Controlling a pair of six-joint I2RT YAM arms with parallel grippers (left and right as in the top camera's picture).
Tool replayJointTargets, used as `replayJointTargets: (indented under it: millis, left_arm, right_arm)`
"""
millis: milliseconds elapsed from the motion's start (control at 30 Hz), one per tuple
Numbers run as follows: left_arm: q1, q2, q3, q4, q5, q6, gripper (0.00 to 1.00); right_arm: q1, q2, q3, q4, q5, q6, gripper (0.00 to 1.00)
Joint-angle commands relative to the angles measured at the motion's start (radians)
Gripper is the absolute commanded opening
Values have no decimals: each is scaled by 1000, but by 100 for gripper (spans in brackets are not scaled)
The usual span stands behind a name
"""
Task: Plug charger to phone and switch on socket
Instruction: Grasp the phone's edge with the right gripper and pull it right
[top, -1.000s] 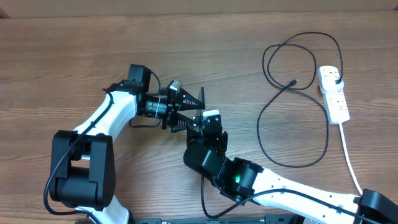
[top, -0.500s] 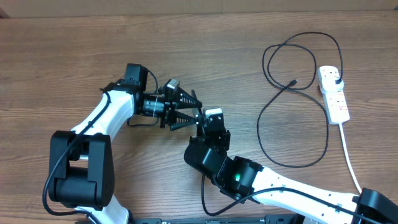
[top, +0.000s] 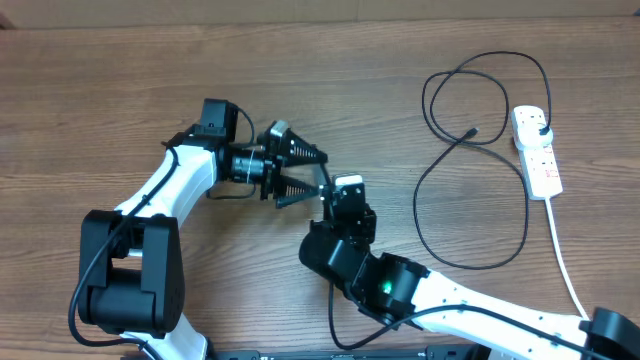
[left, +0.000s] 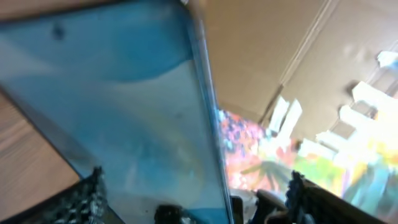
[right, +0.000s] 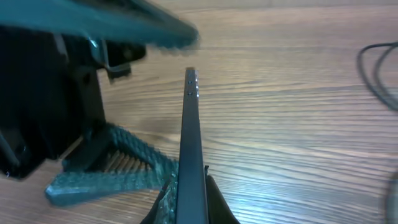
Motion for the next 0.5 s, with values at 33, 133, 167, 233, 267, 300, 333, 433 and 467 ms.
replayJointTargets:
  millis: [33,133,167,233,267,300,333,433,467]
  left_arm:
    - [36,6,15,141,169,-1,100]
    - [62,2,15,223,169,-1,100]
    - [68,1,15,240,169,0,100]
    - [72,-3,15,255,169,5,100]
    - [72,-4,16,257,169,20,100]
    - [72,-9,16,257,169,36,100]
    - [72,-12,16,255,169,55,100]
    - [72,-43,16,241,169,100,99]
    - [74,-62,16,238,169,111,97]
  right_arm:
    - [-42,-99,28,-70,80,72,4]
    - [-88,-180,28,-146,16,234,4]
    - [-107,-212,28,-164,-25,284,4]
    - [-154,-275,28,-185,-135,383,4]
    - [-175,-300,28,-185,-192,421,4]
    - [-196,-320,28,-182,-244,449,4]
    - [-215,-339,28,-179,-287,462,4]
    - [-261,-368,28,-181,-333,476,4]
    - [-278,-373,28,-181,-335,476,4]
